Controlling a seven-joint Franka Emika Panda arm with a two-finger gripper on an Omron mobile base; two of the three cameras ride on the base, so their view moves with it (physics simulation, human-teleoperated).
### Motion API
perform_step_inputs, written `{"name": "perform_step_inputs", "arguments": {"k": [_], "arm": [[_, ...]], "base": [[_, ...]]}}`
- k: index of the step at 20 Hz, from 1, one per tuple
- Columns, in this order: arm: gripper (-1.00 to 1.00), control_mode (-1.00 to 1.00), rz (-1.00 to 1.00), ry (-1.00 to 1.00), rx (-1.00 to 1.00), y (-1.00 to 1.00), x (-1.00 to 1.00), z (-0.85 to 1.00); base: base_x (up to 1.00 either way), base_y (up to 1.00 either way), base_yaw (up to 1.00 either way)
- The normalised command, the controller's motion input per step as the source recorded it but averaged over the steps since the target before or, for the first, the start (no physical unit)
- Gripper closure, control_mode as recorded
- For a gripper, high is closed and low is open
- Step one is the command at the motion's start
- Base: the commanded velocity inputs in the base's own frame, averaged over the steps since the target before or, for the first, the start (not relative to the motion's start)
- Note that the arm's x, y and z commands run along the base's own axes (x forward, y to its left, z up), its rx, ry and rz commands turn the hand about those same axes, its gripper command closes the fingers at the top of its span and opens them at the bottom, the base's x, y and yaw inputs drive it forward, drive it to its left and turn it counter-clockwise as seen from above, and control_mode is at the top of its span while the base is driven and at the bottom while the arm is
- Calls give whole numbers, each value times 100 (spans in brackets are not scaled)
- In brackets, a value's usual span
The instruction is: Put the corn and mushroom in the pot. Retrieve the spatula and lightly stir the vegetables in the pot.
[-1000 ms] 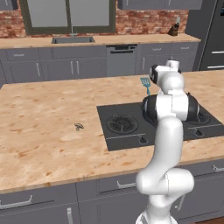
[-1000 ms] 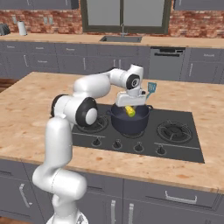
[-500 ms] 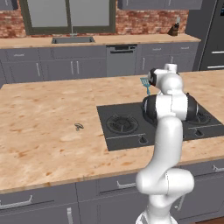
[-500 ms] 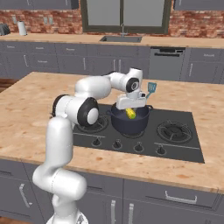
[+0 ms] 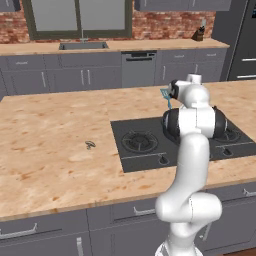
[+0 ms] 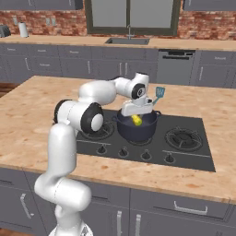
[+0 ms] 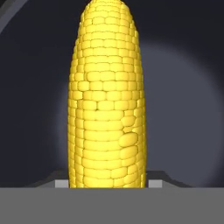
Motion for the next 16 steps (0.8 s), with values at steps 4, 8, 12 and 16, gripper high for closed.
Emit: {"name": "perform_step_inputs", "arguments": {"k": [4,8,12,16], "arm": [[-100,-100,0,0,-1,6,8,-15],[-100,-100,0,0,0,1,11,-7],[-100,-100,0,0,0,0,1,0],[-100,-100,0,0,1,0,0,5]], "base": [[0,0,0],[0,0,0],[0,0,0],[0,0,0]]}}
